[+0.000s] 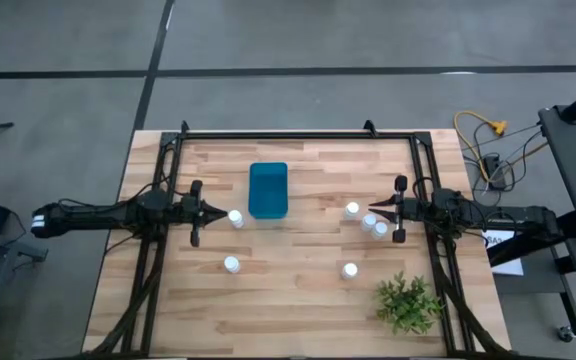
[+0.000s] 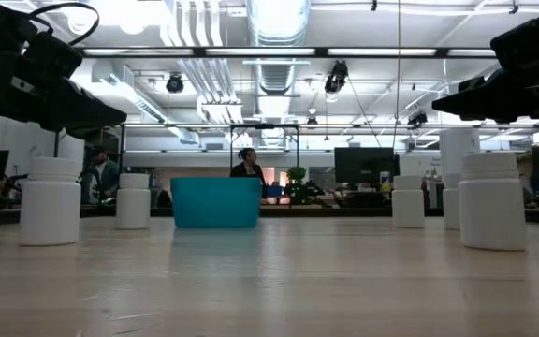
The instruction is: Pick and place pill bottles into a basket
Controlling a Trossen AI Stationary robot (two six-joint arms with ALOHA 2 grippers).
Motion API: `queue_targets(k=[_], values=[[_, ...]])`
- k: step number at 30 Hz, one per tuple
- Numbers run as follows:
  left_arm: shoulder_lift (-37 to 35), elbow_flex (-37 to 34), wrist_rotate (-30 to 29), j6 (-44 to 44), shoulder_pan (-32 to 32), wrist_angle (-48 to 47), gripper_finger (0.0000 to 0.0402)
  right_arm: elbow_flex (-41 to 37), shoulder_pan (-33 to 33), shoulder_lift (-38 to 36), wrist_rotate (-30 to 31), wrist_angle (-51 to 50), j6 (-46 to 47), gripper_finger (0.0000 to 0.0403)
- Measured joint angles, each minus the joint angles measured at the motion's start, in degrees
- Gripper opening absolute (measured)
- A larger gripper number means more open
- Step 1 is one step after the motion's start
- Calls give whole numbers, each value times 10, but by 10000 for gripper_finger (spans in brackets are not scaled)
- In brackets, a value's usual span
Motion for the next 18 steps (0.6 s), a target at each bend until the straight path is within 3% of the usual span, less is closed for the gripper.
queue_targets(k=[18], values=[[0,0,0,3,0,0,1,0,0,0,0,0,36,43]])
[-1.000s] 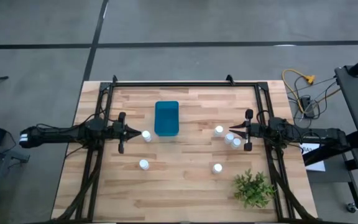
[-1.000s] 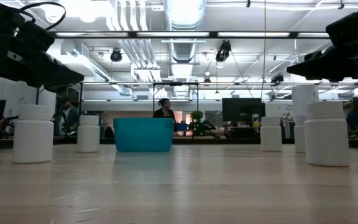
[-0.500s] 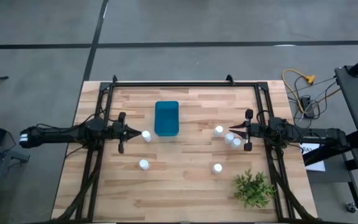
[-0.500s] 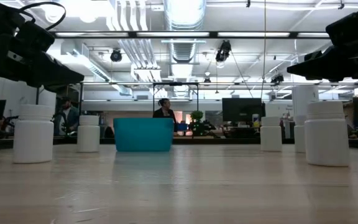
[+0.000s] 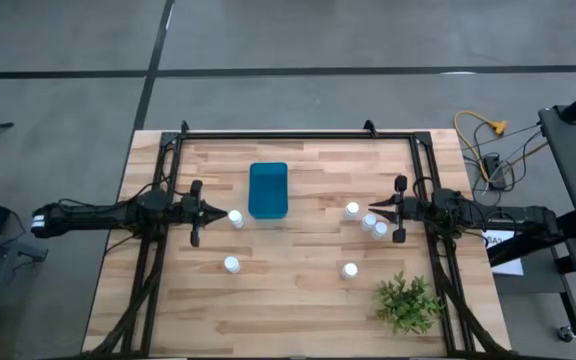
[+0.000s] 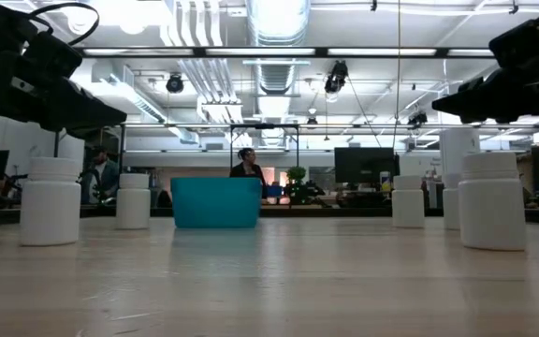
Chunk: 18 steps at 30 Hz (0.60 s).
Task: Pick and place pill bottles into a basket
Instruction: Put the white medicine bottle into the blue bin
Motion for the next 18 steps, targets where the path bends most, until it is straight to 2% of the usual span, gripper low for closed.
queue_targets(k=[3,18], values=[[0,0,0,28,0,0,1,0,0,0,0,0,13,43],[0,0,-1,44,0,0,1,0,0,0,-1,1,70,43]])
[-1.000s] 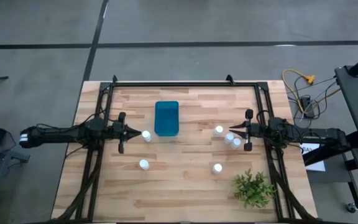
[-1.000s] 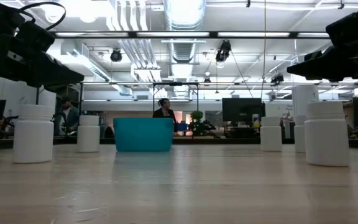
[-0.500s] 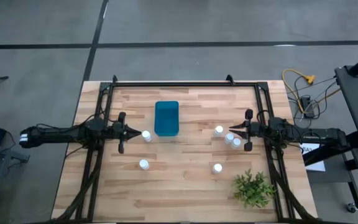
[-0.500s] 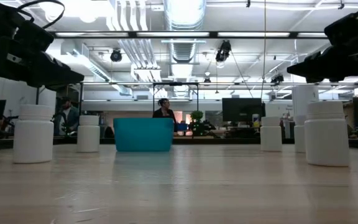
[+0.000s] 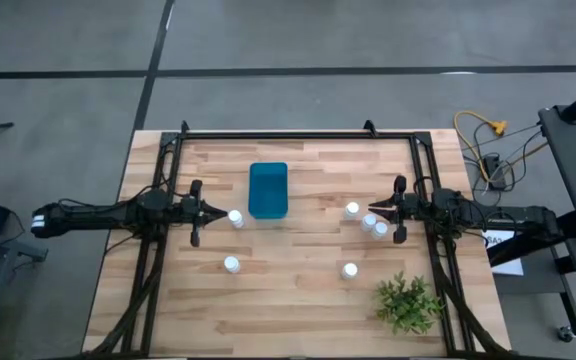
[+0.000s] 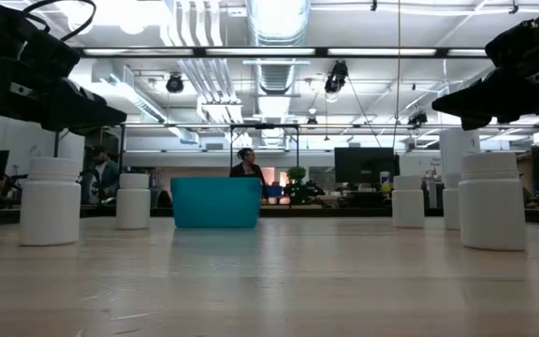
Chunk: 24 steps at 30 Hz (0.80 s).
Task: Pick and place pill bottles into a basket
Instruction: Put the white medicine bottle into the blue bin
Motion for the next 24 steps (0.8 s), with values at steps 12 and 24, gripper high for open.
queue_targets(k=[12,24], values=[[0,0,0,-2,0,12,1,0,0,0,0,18,36,43],[0,0,0,-2,0,18,1,0,0,0,1,87,39,43]])
